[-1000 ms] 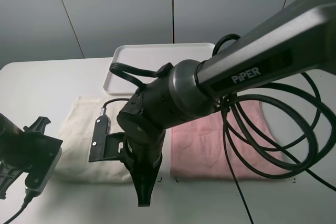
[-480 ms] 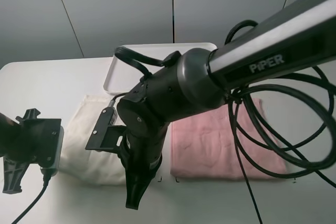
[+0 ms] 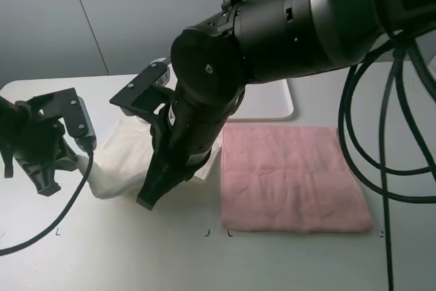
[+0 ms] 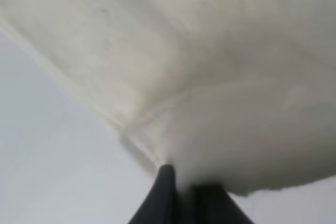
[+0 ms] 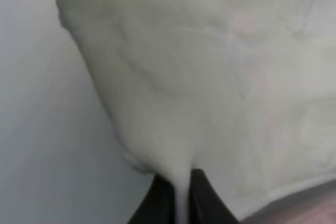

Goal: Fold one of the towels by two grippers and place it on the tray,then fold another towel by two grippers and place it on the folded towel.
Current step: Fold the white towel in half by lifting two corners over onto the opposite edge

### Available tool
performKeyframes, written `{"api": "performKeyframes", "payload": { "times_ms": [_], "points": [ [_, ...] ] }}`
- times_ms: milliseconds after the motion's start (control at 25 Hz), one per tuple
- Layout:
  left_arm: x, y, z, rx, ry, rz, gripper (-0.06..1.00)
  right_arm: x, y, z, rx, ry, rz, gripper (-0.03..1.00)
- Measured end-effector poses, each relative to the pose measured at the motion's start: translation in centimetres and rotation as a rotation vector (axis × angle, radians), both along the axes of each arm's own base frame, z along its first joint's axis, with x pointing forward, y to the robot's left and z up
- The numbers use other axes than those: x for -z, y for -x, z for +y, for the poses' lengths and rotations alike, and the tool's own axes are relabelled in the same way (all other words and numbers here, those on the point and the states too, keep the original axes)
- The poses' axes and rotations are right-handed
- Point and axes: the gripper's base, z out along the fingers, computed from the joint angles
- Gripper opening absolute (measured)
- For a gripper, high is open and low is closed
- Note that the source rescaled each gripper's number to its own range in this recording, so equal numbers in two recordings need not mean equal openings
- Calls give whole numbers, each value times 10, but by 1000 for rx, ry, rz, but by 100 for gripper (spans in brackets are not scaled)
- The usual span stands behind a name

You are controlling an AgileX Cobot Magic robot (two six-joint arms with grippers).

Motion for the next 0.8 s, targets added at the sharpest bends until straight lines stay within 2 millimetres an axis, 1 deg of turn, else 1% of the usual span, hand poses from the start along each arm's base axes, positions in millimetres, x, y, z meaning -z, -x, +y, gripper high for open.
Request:
{"api": "performKeyframes", "payload": {
  "times_ms": [320,440,560,640,800],
  "points": [
    [-10,-20,0,-243,112,-195,0,-2,-26,-15,148,-31,10,0],
    [-4,-25,0,-288,130,-208,0,-3,-37,-21,194,-49,0,0],
    [4,-30,1,-335,147,-222,0,-3,-42,-23,220,-57,-11,0],
    [5,-33,1,-349,155,-246,0,2,-45,-23,238,-48,-27,0],
    [7,-40,1,-360,164,-303,0,22,-53,-22,291,-13,-46,0]
  ]
}}
